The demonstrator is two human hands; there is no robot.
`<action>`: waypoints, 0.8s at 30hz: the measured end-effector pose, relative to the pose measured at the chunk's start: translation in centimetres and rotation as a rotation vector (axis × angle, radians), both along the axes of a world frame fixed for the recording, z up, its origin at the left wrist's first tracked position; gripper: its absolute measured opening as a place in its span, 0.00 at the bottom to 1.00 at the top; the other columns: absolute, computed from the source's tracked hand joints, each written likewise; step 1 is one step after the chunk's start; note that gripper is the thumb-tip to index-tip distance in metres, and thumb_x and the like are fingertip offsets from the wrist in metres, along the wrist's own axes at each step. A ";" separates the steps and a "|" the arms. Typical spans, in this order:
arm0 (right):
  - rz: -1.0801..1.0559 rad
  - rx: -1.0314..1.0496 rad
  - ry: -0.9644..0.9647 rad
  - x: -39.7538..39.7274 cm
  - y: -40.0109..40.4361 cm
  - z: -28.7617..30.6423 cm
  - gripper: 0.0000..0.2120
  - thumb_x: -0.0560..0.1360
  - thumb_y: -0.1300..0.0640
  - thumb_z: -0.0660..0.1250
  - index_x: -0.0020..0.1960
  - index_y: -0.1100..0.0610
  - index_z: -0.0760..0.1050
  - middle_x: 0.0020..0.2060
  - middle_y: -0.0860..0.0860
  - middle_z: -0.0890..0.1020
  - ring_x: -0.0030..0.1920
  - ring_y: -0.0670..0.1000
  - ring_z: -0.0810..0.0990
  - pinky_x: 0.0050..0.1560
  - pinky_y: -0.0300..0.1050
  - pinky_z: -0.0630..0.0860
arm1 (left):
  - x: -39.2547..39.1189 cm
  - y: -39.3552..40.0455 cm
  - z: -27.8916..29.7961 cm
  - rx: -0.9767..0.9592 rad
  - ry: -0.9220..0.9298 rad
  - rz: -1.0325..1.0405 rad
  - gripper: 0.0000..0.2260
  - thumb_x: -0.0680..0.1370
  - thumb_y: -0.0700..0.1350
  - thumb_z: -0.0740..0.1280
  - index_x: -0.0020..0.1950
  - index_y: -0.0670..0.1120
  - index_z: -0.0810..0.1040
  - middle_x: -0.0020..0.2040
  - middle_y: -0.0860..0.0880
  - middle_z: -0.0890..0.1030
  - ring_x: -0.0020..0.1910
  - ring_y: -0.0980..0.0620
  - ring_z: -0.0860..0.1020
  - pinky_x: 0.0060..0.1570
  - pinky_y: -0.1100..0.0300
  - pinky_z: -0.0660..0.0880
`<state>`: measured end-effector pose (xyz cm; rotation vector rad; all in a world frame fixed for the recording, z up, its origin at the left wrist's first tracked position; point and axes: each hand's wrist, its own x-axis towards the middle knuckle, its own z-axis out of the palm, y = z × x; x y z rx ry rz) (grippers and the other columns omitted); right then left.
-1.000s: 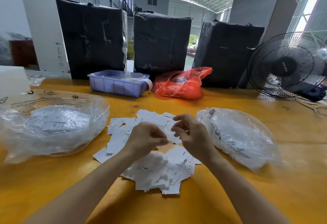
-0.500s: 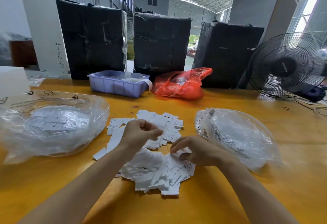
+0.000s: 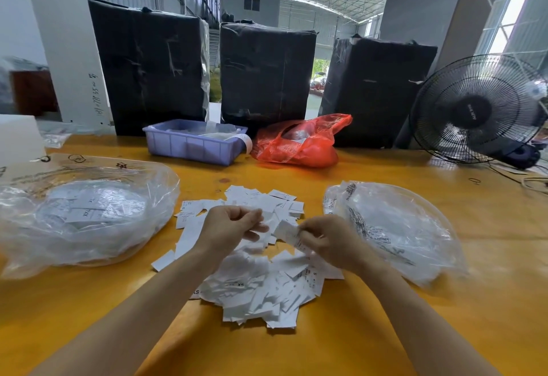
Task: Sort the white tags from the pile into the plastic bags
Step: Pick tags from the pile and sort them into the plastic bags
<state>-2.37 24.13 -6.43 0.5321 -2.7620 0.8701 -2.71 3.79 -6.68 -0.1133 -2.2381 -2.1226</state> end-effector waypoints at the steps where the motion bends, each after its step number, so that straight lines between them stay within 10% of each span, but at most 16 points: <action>1: -0.024 -0.151 -0.084 -0.1 0.2 0.1 0.09 0.77 0.63 0.63 0.44 0.58 0.82 0.35 0.51 0.81 0.35 0.49 0.77 0.36 0.38 0.72 | 0.0 0.0 0.0 -0.003 -0.012 -0.002 0.06 0.76 0.43 0.69 0.44 0.41 0.82 0.38 0.47 0.85 0.32 0.54 0.82 0.38 0.64 0.76; 8: 0.078 -0.783 -0.479 0.1 0.1 0.3 0.11 0.75 0.65 0.67 0.56 0.59 0.78 0.40 0.55 0.82 0.36 0.48 0.83 0.38 0.40 0.79 | 0.0 -0.1 0.2 0.005 -0.058 -0.062 0.03 0.74 0.41 0.70 0.44 0.42 0.82 0.39 0.48 0.86 0.35 0.53 0.83 0.34 0.67 0.75; 24: 0.103 -0.834 -0.575 0.8 -0.9 1.2 0.04 0.75 0.65 0.66 0.47 0.62 0.79 0.39 0.55 0.85 0.42 0.53 0.85 0.39 0.43 0.81 | 0.5 0.6 0.6 0.016 -0.068 -0.102 0.03 0.73 0.39 0.71 0.40 0.41 0.82 0.36 0.47 0.85 0.31 0.55 0.82 0.29 0.69 0.74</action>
